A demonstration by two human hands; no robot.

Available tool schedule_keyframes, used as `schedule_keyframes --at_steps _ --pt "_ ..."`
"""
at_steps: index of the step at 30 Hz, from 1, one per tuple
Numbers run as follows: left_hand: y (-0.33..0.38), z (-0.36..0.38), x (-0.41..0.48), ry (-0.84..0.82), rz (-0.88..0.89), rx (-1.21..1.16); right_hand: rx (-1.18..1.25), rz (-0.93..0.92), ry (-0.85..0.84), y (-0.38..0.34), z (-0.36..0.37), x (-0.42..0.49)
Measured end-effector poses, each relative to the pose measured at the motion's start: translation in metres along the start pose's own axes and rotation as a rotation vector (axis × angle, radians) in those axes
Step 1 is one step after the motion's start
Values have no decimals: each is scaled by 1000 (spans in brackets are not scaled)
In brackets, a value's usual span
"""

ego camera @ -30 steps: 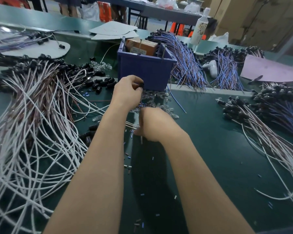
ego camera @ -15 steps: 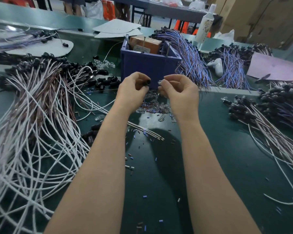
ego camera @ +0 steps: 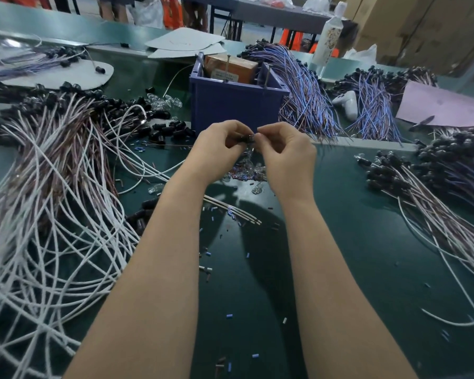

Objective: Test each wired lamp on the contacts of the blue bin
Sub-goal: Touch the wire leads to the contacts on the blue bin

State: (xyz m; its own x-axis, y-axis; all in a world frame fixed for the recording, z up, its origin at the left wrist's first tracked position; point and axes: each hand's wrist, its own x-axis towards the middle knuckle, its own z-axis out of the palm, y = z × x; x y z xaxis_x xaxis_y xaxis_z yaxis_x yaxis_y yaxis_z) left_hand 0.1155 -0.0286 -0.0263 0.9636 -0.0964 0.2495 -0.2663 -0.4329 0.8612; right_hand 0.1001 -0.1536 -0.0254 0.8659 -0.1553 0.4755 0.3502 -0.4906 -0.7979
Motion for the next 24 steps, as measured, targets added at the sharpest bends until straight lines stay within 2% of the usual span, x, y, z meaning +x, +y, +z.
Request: schedule_keyframes --at_steps 7,13,19,24 --pt "5 2 -2 -21 26 128 -56 -2 -26 2 -1 -1" --pt "8 2 -3 9 15 211 433 263 -25 4 -6 4" --pt "6 4 -5 -17 35 178 646 431 -22 10 -5 5" --pt "4 4 -3 9 84 202 628 428 -32 15 2 3"
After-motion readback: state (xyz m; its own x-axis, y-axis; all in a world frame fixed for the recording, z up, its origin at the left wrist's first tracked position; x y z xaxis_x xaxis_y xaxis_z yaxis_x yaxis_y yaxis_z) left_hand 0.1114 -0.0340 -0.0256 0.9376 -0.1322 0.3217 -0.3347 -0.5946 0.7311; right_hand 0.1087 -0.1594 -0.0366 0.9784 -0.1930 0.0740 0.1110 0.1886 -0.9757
